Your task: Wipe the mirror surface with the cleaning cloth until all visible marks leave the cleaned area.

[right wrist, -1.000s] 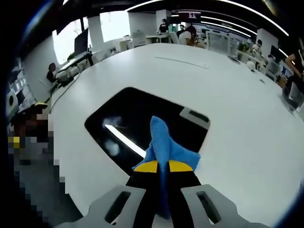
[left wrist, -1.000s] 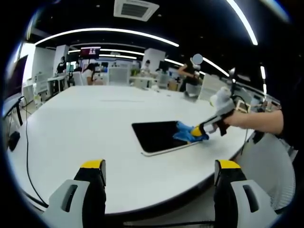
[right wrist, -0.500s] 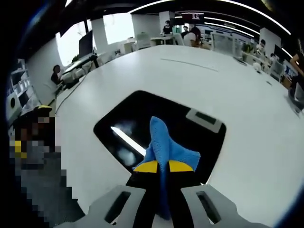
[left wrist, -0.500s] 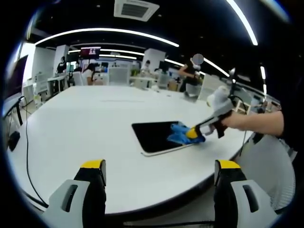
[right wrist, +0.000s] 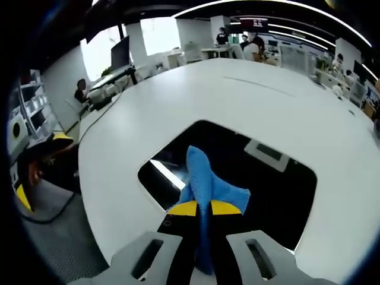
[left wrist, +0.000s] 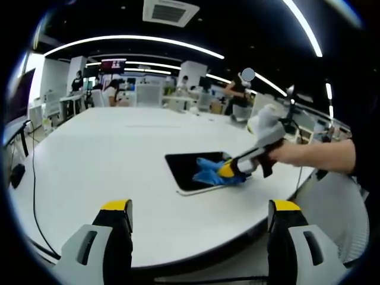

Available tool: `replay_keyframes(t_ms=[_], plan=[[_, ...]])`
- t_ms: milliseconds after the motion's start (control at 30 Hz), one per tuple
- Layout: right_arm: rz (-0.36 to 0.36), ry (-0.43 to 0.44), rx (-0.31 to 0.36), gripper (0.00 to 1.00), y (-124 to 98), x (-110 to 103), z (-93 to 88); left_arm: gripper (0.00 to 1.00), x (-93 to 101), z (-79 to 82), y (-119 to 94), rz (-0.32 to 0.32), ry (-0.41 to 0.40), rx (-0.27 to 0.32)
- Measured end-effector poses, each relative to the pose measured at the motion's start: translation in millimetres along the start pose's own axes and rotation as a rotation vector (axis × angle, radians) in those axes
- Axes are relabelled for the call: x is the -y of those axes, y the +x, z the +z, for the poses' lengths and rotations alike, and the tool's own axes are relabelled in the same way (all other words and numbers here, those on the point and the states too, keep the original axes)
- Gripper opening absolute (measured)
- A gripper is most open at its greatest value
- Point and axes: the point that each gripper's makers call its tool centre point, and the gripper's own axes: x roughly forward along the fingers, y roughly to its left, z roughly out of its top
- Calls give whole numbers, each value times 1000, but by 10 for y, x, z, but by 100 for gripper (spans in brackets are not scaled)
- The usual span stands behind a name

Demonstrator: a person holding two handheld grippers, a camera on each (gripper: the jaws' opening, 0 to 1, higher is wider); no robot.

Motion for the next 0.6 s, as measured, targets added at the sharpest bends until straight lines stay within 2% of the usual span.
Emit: replay_keyframes(t_ms=[300,600], plan=[[25,-7,4,0,86,-130,65,95,1,4,-1,-1,-1,3],[82,-16,19,0,261,-405,191,95,0,2,-3,-1,-1,2]])
